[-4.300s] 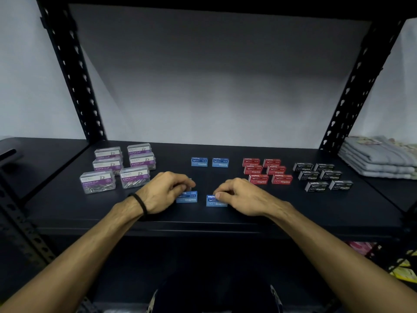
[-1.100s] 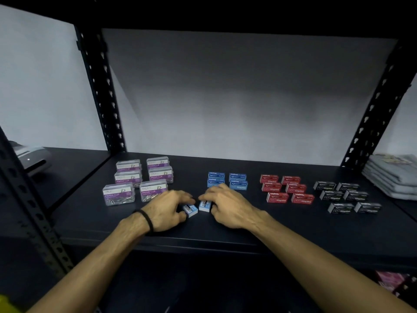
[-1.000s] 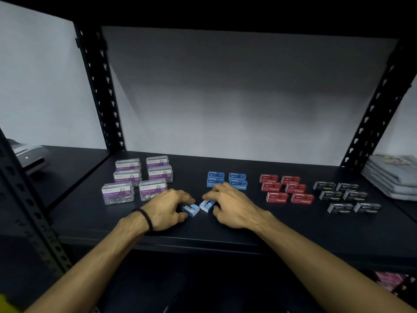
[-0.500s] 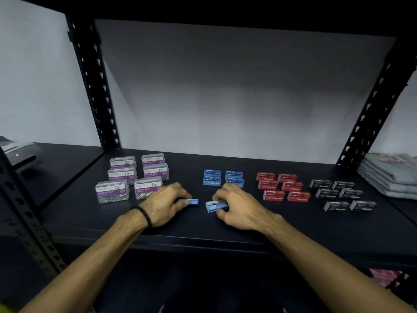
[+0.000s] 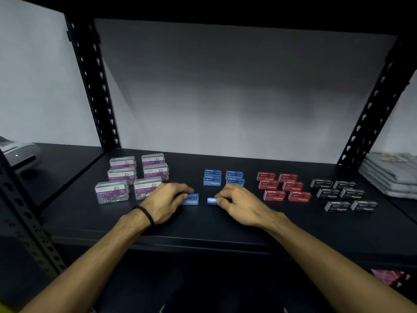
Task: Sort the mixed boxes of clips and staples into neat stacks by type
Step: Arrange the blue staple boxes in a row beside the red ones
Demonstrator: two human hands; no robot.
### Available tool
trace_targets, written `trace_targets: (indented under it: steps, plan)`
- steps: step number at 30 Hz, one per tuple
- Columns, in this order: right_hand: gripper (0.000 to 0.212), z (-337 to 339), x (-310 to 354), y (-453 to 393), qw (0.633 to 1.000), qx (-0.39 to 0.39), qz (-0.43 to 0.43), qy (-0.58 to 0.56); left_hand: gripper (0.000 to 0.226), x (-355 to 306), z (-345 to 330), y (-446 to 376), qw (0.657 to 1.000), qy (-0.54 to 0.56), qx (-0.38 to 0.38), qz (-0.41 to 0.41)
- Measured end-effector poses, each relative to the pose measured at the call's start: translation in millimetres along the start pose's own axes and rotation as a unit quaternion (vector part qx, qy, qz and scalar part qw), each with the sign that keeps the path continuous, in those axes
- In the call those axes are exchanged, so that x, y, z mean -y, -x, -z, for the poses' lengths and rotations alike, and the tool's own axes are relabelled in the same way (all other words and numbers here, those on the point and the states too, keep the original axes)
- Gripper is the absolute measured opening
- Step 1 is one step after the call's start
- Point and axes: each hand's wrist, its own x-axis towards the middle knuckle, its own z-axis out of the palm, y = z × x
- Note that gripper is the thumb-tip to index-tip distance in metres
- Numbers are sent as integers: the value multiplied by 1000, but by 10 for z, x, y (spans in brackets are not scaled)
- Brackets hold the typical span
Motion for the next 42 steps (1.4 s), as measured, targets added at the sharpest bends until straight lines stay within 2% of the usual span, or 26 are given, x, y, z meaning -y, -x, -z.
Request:
trace_targets:
  steps: [12,16,19,23,32,42]
  plan:
    - [33,15,-46,1,998,-33,-11,-58,28,57,-21,2,1000,-4,-4,6]
    - [35,1,-48,-9,998,-31,-21,-41,31,53,-14,-3,1000,-10,4,12]
    - [21,-5,-52,-3,998,-43,-25,-24,30,37,-8,-14,1000,-19,8,12]
    - [6,55,-64,29,996,-49,-54,-60,25,17,-27,-50,1000,-28,12,-1]
    - [7,148,-114,112,980,-109,-101,-134,24,-121,-120,-244,999,-23,26,-9]
    - [5,99,-167,122,981,-85,-111,-132,23,-158,-153,-314,999,-15,38,-8]
